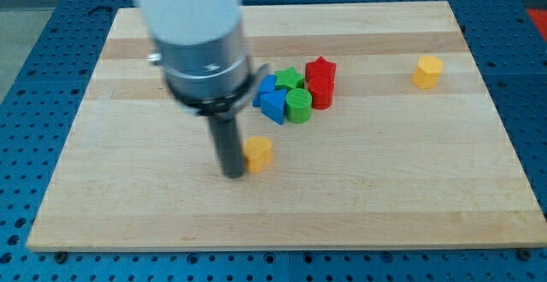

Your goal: Push yellow heart right a bit

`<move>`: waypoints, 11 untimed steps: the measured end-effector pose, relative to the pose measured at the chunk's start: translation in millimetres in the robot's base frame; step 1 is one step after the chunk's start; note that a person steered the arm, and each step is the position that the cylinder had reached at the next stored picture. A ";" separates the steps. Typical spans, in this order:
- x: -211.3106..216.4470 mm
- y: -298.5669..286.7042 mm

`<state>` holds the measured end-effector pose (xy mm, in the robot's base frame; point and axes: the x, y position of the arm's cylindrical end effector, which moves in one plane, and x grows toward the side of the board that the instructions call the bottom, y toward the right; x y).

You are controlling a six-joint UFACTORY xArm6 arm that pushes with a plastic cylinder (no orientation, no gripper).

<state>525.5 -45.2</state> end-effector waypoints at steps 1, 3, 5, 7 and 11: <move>-9.1 84.3; 13.1 95.4; 40.9 81.7; 58.2 12.3; 19.7 -37.5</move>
<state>545.2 -82.7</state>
